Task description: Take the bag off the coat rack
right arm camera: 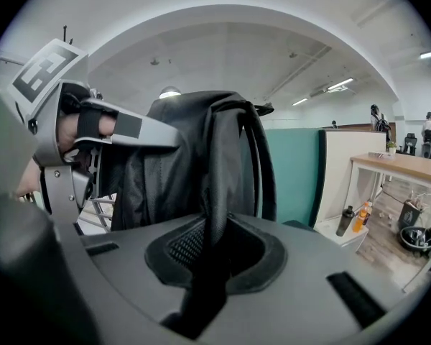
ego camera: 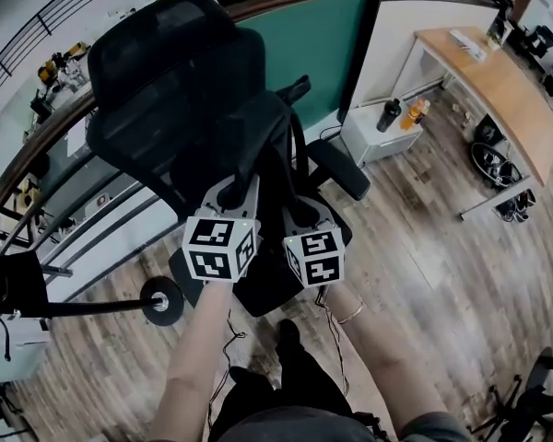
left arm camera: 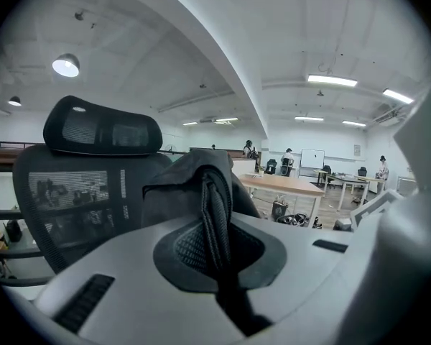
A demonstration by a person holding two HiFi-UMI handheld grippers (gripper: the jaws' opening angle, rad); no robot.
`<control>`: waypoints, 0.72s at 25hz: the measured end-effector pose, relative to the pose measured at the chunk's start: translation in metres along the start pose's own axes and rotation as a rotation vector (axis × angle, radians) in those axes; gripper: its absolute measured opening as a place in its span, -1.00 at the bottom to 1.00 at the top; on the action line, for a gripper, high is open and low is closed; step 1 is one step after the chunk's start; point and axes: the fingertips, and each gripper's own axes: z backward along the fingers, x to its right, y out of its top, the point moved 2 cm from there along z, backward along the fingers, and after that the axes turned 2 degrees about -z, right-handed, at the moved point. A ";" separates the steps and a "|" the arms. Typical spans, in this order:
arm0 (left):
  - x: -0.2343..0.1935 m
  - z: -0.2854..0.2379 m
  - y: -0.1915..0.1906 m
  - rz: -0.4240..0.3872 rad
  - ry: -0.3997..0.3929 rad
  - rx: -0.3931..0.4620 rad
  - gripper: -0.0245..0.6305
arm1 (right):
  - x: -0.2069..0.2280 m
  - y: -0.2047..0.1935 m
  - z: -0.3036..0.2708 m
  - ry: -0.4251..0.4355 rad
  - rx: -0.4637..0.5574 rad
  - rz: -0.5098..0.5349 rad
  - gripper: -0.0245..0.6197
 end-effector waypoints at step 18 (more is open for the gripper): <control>-0.028 -0.091 -0.097 0.019 -0.032 -0.171 -0.85 | 0.051 -0.091 -0.078 -0.078 -0.147 -0.170 -0.74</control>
